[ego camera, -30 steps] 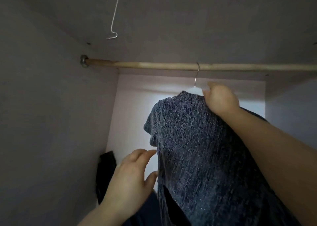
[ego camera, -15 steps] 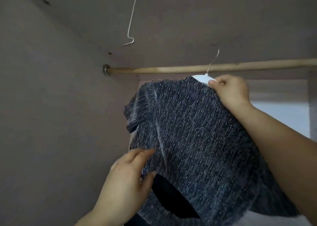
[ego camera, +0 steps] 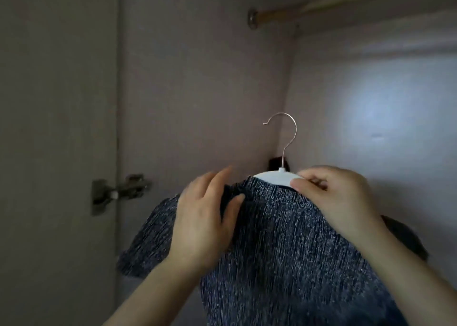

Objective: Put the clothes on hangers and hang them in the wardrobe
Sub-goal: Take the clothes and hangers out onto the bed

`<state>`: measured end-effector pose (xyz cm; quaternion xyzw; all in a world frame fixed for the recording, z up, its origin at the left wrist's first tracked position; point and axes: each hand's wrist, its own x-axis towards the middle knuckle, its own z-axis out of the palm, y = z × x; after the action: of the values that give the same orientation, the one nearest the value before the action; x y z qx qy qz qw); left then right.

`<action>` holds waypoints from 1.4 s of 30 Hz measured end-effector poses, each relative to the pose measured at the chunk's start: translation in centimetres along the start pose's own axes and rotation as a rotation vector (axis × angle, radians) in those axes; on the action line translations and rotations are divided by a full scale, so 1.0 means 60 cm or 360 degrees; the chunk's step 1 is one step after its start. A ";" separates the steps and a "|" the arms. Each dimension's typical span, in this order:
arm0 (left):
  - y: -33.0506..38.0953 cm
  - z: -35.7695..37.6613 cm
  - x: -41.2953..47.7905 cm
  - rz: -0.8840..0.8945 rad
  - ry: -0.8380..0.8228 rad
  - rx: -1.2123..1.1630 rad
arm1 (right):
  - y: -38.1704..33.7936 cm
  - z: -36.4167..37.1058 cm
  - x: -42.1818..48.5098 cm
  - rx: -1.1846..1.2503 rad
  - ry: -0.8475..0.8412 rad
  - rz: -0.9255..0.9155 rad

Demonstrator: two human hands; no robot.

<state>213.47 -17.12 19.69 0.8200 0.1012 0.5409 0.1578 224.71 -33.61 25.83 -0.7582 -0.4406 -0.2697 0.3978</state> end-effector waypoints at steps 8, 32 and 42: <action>-0.116 -0.075 -0.203 -0.0312 -0.0081 0.0385 | -0.039 0.171 -0.139 0.0396 -0.0466 0.0035; -0.170 -0.677 -0.635 -0.1012 0.0394 0.1437 | -0.595 0.463 -0.458 0.1423 -0.1413 -0.0447; -0.192 -0.977 -0.783 -0.1242 0.0461 0.1769 | -0.925 0.545 -0.597 0.1598 -0.1715 -0.0651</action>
<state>141.10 -13.44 -3.31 0.6022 0.6707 0.4166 -0.1178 160.93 -5.96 1.29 -0.4164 -0.7752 0.3017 0.3670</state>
